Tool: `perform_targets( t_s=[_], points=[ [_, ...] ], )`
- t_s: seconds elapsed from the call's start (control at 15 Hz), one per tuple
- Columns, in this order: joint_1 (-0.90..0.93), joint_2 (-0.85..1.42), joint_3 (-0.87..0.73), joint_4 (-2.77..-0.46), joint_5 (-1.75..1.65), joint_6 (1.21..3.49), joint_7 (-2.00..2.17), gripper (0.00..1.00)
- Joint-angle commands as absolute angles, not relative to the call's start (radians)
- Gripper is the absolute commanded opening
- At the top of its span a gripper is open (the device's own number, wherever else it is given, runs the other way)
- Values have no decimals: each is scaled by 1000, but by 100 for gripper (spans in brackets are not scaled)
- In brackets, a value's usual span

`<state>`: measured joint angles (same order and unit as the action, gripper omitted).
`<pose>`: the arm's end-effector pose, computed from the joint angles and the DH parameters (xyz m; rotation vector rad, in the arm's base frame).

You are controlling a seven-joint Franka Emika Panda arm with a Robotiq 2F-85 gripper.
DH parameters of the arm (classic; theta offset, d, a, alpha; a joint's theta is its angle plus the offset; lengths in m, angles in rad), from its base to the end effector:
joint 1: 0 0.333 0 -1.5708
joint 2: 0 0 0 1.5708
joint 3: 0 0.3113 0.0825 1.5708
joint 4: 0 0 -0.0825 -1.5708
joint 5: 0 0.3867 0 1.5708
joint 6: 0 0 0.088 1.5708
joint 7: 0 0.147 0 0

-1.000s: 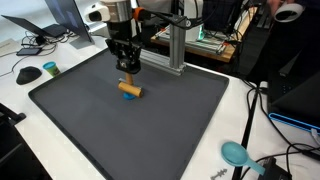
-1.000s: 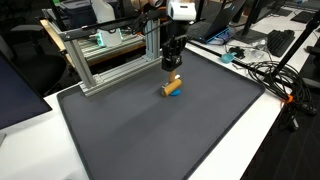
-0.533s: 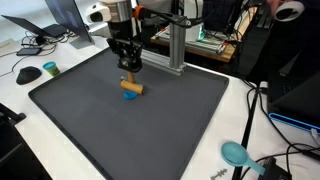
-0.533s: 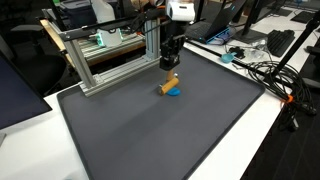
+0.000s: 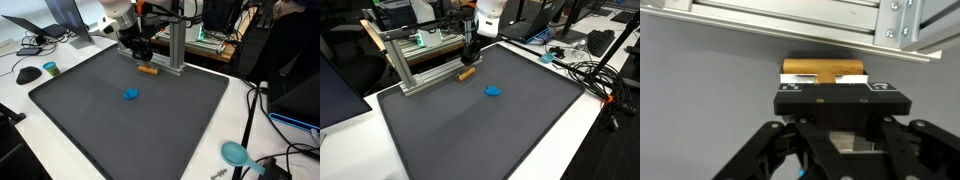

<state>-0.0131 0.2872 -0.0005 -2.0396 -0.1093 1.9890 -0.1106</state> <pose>0.5398 -0.0181 0.2355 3.0171 0.2395 -0.5236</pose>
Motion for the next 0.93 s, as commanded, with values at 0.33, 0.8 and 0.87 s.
perform_targets(
  t_s=[0.33, 0.8, 0.87],
  points=[
    [-21, 103, -8, -2089, -191, 2188, -222, 22],
    [-14, 41, 26, -2169, -131, 2389, -533, 22],
    [-21, 44, 30, -2175, -88, 2423, -602, 22]
  ],
)
